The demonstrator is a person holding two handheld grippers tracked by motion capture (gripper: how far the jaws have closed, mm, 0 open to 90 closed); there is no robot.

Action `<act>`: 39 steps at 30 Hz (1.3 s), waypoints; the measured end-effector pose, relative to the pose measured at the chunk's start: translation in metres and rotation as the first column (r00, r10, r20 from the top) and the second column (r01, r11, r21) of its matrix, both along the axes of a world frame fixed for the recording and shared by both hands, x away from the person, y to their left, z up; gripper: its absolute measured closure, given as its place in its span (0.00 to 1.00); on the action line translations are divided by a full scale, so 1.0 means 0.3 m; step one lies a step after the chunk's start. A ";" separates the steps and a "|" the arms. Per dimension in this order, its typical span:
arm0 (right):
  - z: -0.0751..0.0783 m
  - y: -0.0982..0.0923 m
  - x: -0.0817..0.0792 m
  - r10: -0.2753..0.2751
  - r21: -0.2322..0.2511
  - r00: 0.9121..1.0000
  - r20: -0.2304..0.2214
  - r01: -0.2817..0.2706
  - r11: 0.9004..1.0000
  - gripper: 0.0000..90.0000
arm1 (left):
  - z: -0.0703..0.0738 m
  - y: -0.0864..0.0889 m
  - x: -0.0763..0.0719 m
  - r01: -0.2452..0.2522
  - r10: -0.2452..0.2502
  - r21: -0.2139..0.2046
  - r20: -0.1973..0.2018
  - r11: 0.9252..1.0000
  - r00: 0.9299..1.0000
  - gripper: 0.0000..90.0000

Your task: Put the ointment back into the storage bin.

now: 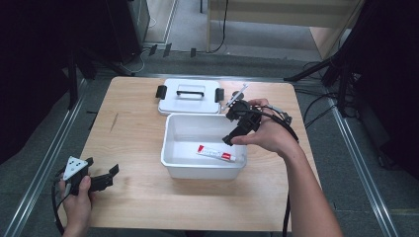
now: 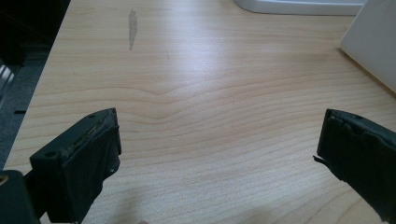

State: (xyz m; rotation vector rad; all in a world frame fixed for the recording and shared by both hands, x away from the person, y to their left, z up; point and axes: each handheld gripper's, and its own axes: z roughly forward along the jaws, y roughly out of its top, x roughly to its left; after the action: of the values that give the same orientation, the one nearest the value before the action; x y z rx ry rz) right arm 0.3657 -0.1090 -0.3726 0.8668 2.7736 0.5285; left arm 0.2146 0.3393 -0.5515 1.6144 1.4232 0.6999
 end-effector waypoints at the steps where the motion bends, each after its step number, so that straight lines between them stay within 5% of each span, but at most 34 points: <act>1: 0.005 -0.007 -0.002 -0.016 0.007 1.000 0.009 0.016 1.000 0.05 | 0.000 0.000 0.000 0.000 0.000 0.000 0.000 1.000 1.000 0.00; 8: 0.024 -0.078 -0.008 -0.135 0.097 0.988 0.080 0.128 0.987 0.00 | 0.000 0.000 0.000 -0.001 0.001 -0.001 0.001 1.000 1.000 0.00; 15: -0.001 -0.163 -0.020 -0.211 0.180 0.974 0.089 0.192 0.965 0.00 | 0.000 0.000 0.000 0.000 0.000 0.002 0.001 1.000 1.000 0.00; 28: -0.074 -0.297 -0.060 -0.286 0.228 0.953 0.096 0.258 0.939 0.00 | 0.000 -0.001 -0.001 -0.002 0.002 0.001 0.001 1.000 1.000 0.00; 33: -0.134 -0.353 -0.076 -0.326 0.243 0.942 0.085 0.298 0.923 0.00 | 0.000 -0.001 -0.001 0.000 0.000 0.000 0.001 1.000 1.000 0.00; 39: -0.196 -0.399 -0.099 -0.335 0.262 0.938 0.086 0.304 0.916 0.00 | 0.000 -0.001 -0.001 -0.001 0.001 0.001 0.000 1.000 1.000 0.00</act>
State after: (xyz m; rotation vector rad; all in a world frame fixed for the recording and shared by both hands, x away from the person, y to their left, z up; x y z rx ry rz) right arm 0.3359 -0.2286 -0.4313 1.2628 2.4118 0.8440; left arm 0.2143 0.3392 -0.5513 1.6144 1.4234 0.7015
